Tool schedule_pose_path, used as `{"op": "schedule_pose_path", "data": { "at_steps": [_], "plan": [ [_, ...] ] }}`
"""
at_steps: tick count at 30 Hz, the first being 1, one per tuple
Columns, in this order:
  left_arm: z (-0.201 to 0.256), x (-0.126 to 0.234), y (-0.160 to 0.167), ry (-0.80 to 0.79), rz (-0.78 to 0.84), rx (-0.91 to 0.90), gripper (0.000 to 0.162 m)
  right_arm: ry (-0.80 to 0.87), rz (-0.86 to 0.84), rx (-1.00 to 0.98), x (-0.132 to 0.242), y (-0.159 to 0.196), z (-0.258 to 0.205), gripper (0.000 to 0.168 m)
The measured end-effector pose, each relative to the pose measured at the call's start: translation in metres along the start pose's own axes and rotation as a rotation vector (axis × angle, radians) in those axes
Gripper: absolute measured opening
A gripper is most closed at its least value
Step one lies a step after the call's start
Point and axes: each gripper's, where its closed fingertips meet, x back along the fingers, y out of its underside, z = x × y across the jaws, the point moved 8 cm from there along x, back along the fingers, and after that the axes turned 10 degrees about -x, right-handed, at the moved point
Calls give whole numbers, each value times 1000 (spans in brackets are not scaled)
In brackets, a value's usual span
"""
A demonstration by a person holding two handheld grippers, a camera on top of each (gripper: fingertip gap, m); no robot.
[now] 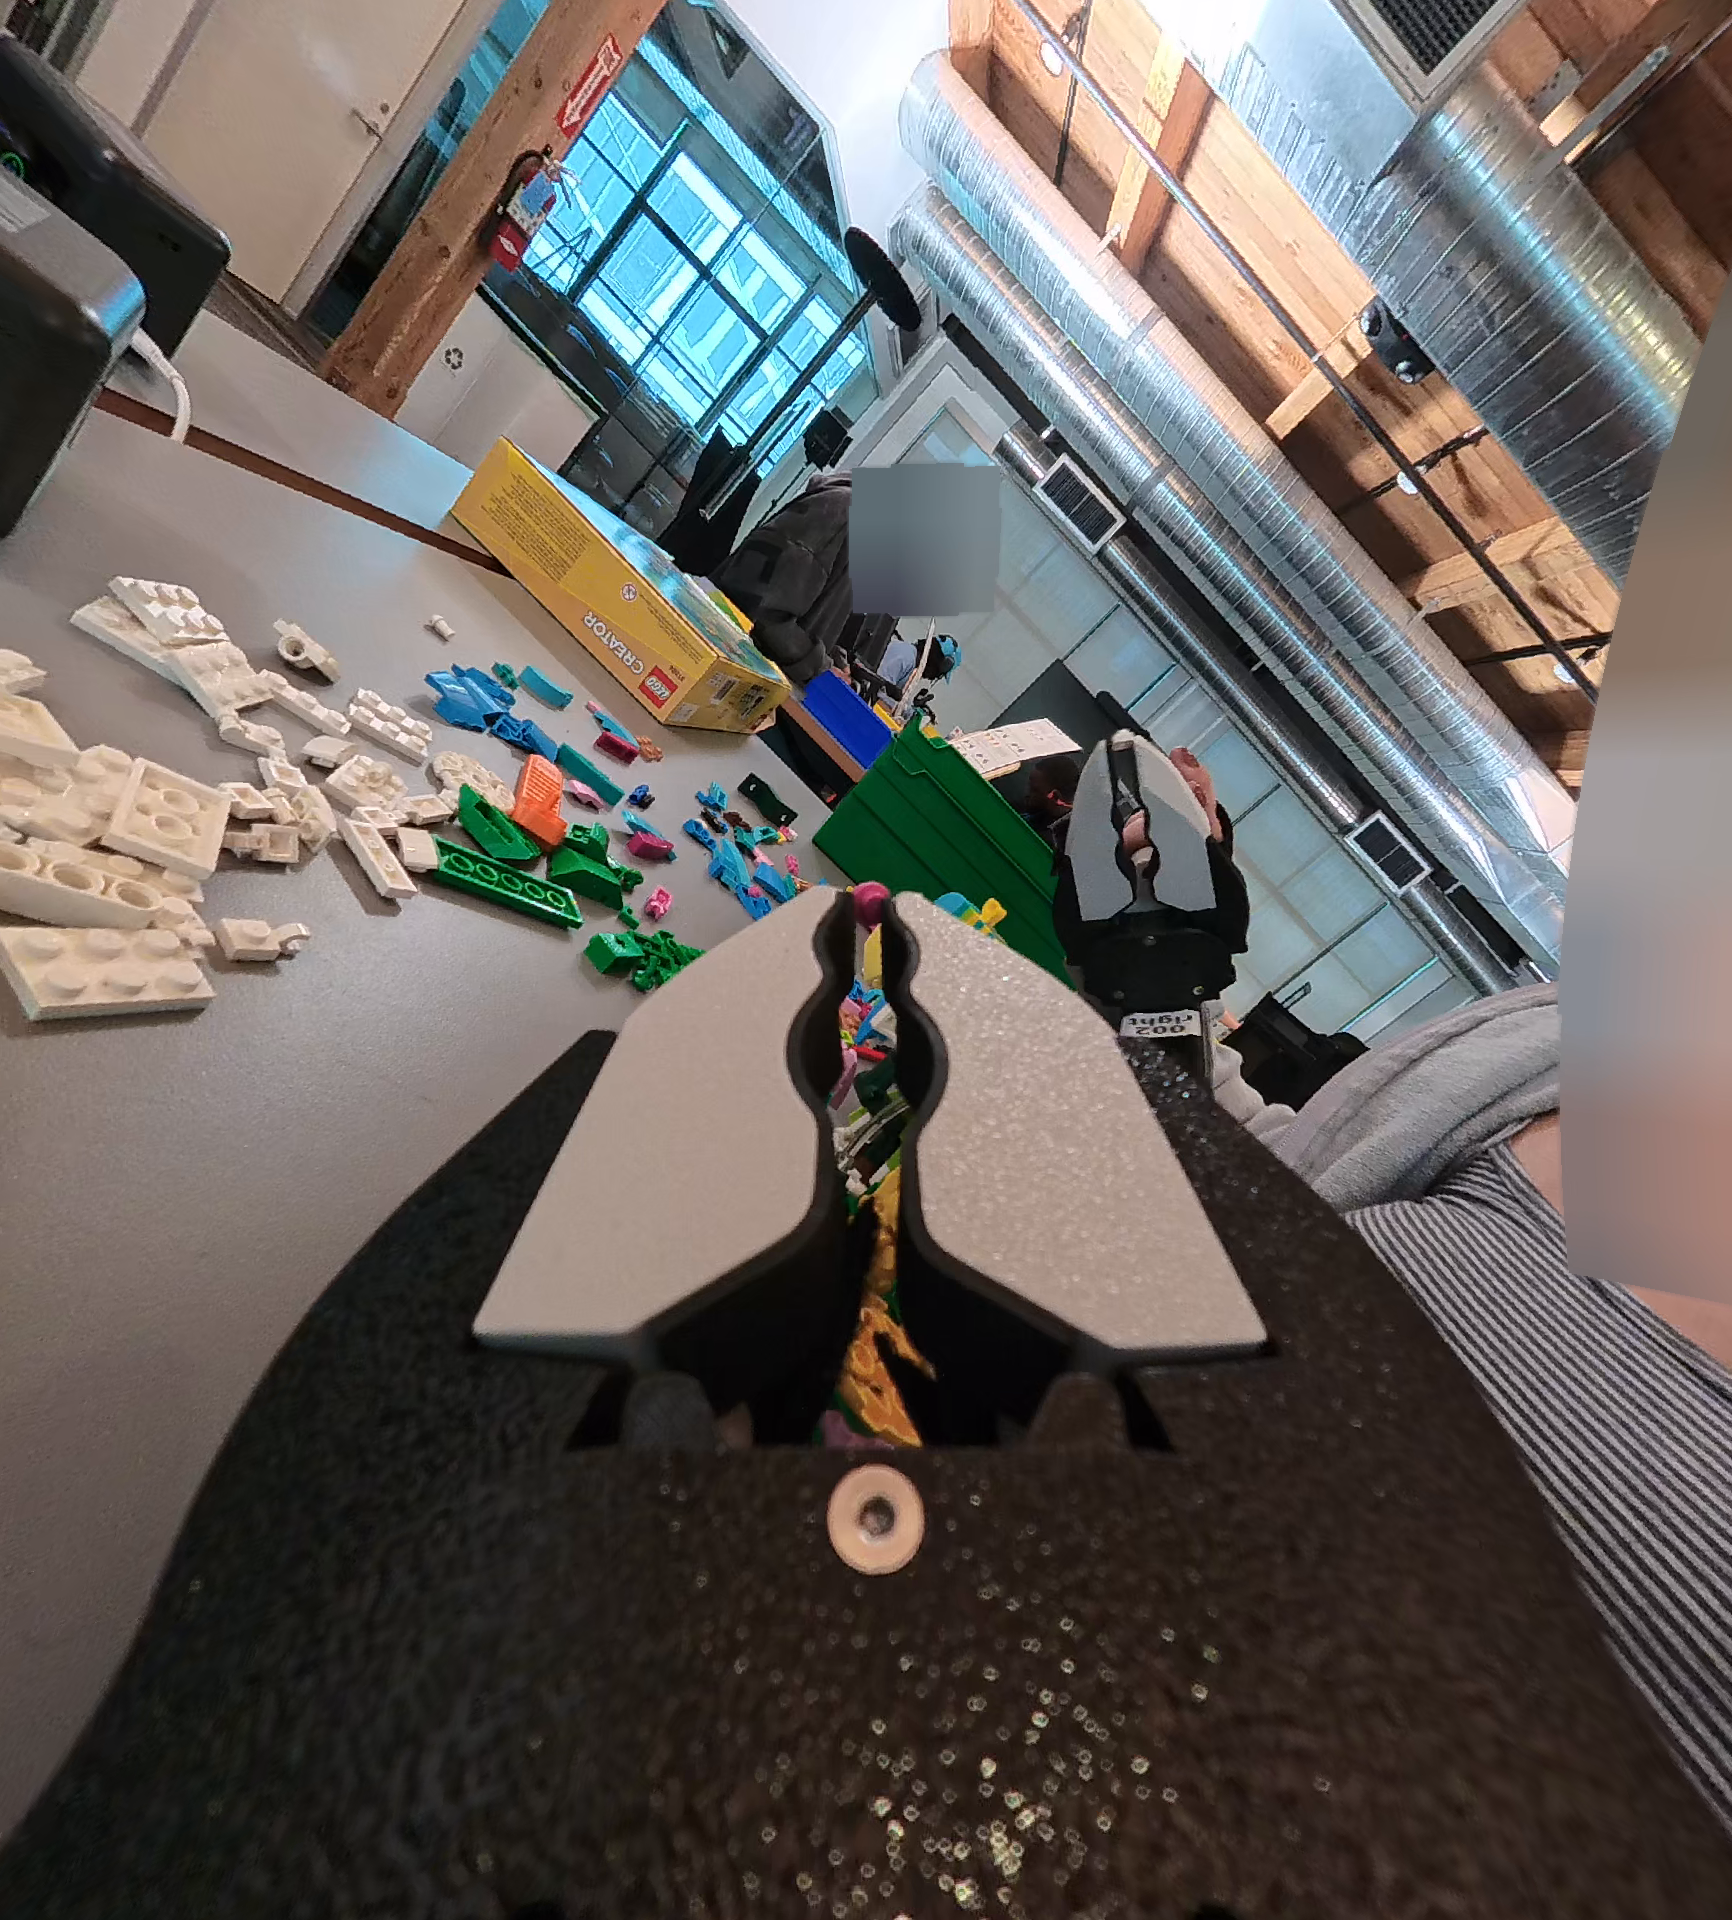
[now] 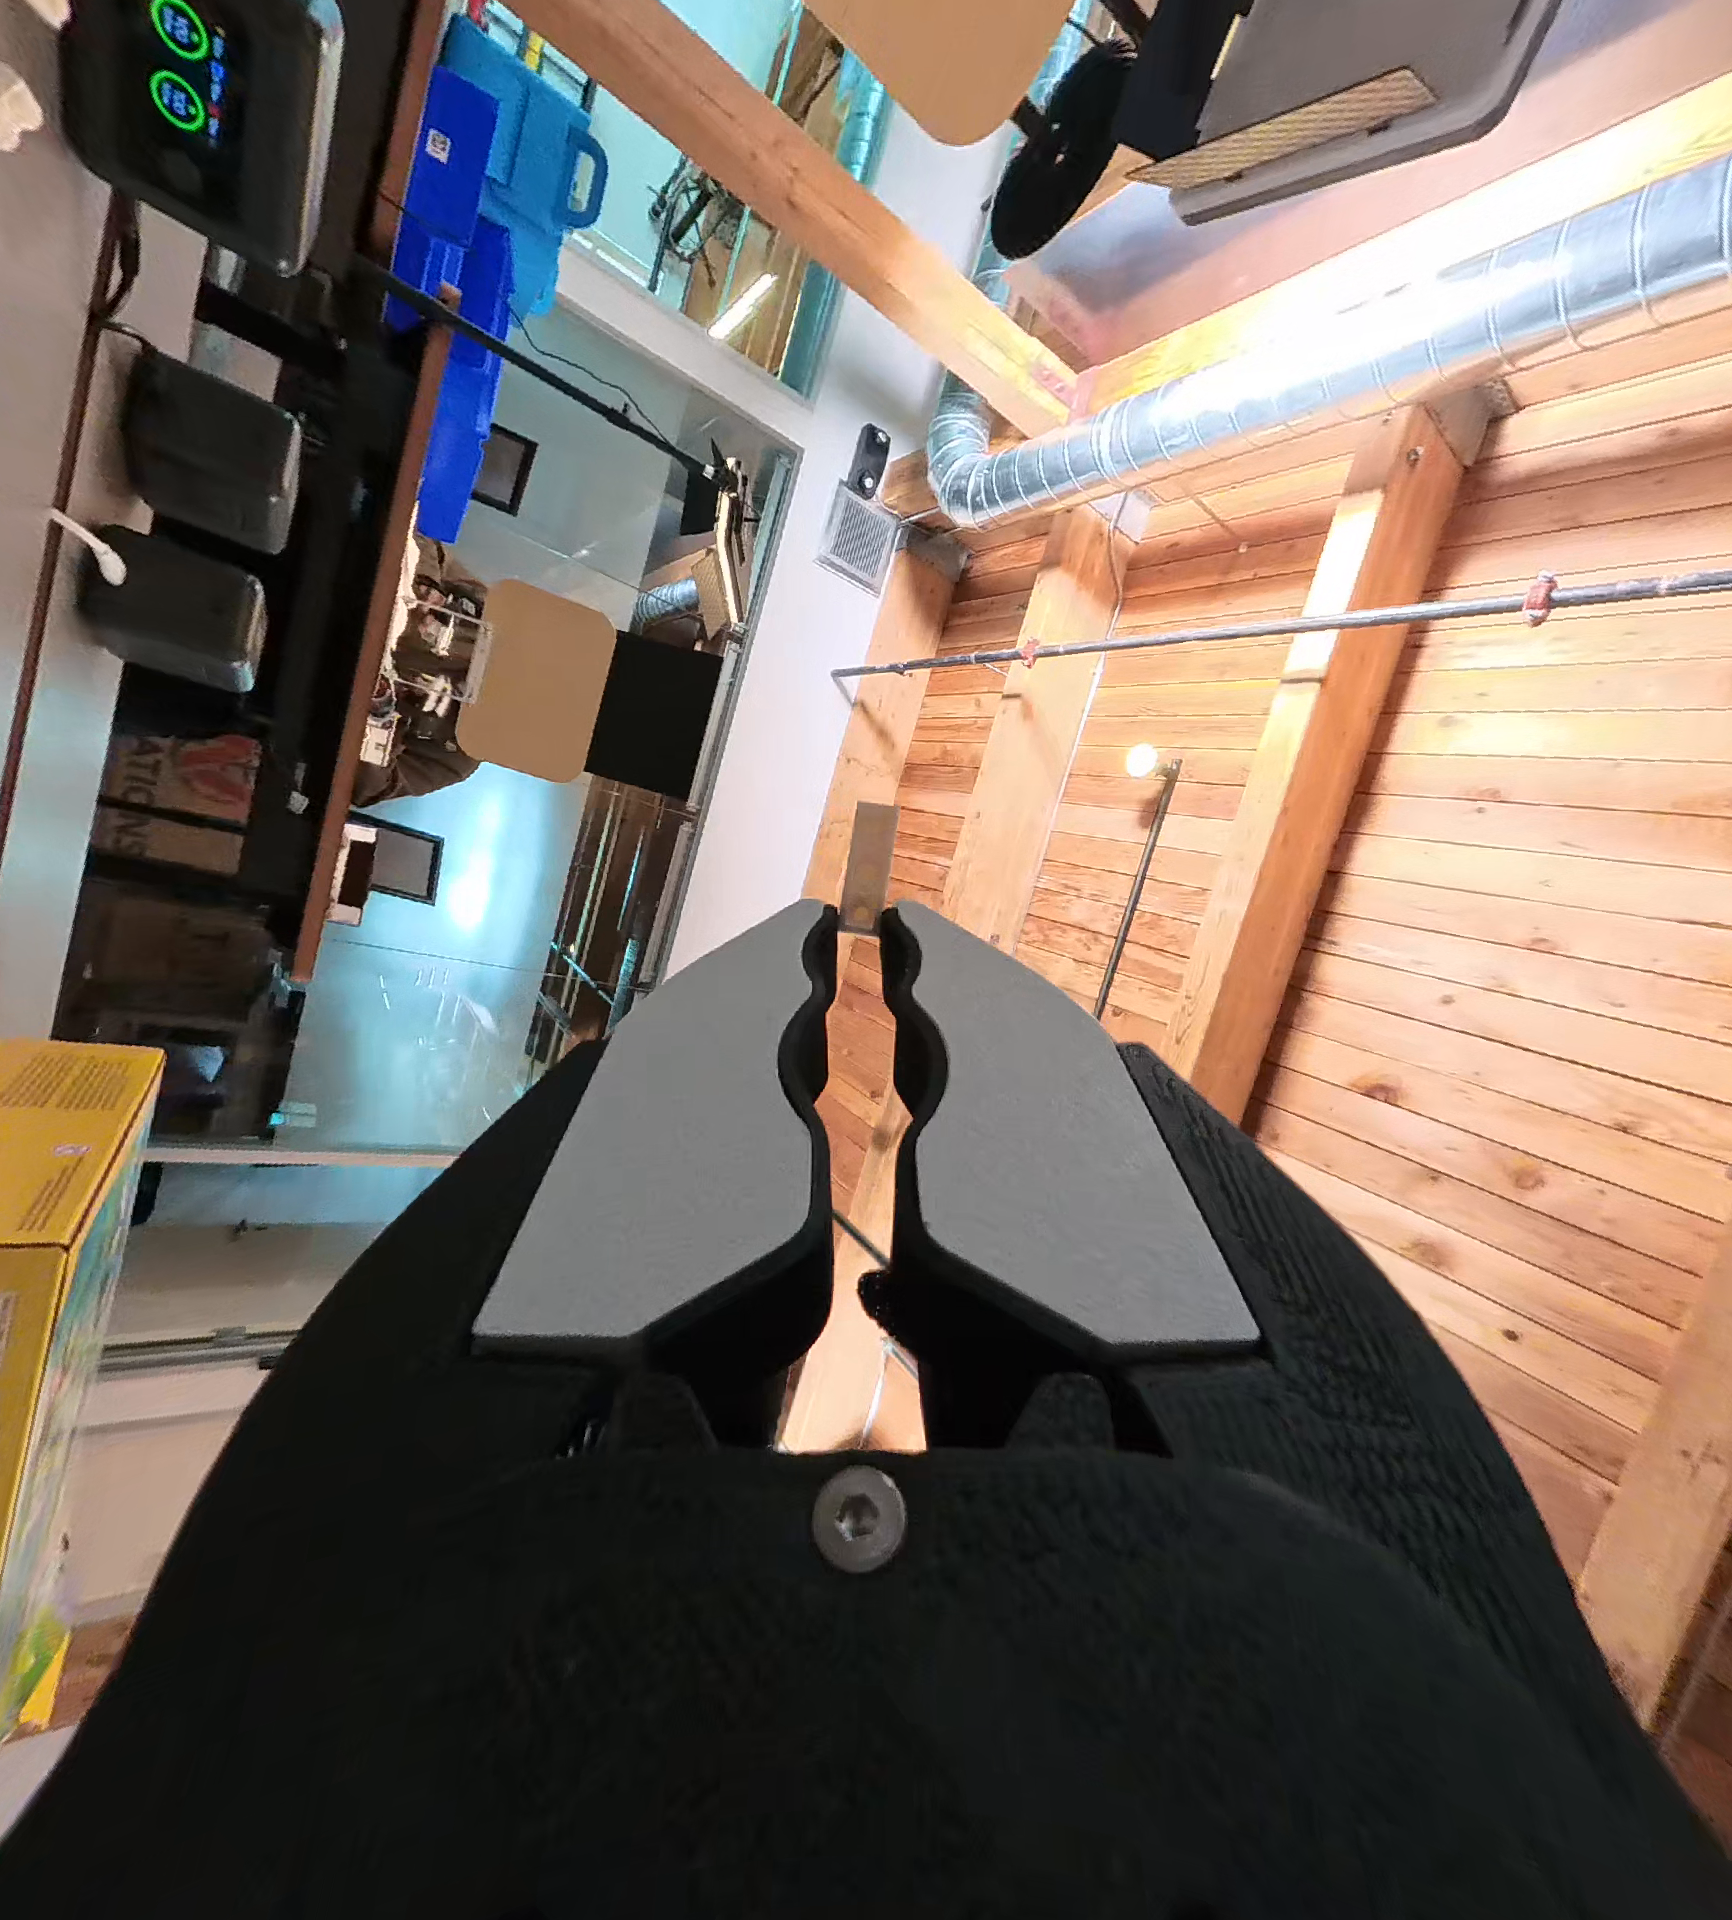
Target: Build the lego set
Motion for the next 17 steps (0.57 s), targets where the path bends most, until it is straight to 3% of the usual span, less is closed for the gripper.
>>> {"op": "schedule_pose_path", "data": {
  "at_steps": [9, 17],
  "plan": [
    [1, -1, 1, -5, -10, -11, 4, -142, -61, -114, 1, -8, -19, 6],
    [1, -2, 1, -8, -19, -19, 4, -87, -115, -266, 6, -11, -30, 7]
  ]
}}
